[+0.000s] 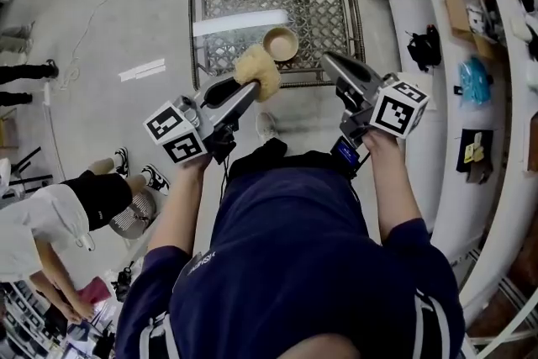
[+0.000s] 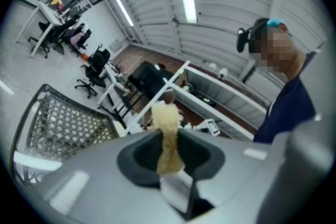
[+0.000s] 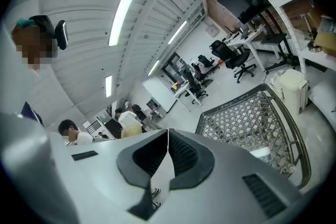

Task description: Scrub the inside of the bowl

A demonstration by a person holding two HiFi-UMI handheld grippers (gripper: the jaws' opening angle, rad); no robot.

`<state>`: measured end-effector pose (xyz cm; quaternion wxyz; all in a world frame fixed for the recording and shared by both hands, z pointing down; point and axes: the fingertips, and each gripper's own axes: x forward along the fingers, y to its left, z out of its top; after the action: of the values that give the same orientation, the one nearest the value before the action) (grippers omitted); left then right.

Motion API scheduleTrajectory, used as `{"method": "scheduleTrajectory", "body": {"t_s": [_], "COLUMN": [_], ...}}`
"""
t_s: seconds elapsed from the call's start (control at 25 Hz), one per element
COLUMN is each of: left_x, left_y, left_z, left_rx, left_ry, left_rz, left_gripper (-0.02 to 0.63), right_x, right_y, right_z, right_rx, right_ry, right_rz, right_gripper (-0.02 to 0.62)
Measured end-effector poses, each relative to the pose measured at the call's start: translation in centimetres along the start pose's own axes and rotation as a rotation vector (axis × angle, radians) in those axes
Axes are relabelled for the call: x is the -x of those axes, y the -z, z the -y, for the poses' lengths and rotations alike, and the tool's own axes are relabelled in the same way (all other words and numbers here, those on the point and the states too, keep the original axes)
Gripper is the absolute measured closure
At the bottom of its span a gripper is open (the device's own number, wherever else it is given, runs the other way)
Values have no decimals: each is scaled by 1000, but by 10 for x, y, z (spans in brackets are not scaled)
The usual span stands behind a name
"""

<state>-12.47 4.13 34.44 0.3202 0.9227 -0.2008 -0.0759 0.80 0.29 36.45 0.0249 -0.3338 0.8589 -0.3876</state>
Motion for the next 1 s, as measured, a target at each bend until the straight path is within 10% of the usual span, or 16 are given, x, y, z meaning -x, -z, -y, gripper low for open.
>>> {"method": "scheduleTrajectory", "body": {"t_s": [0.36, 1.0], "left_x": [3, -25], "left_y": [-20, 7], "left_z": [-52, -99], "left_rx": [36, 111], "left_ry": [-12, -194], "left_rz": [-20, -49], "left_gripper": [523, 523], "right_x": [-49, -117], "right_y": [14, 120], "right_z": [62, 233], "right_rx": [-52, 67], "right_ry": [108, 220], "right_rz": [-89, -575], "right_gripper": [586, 513]}}
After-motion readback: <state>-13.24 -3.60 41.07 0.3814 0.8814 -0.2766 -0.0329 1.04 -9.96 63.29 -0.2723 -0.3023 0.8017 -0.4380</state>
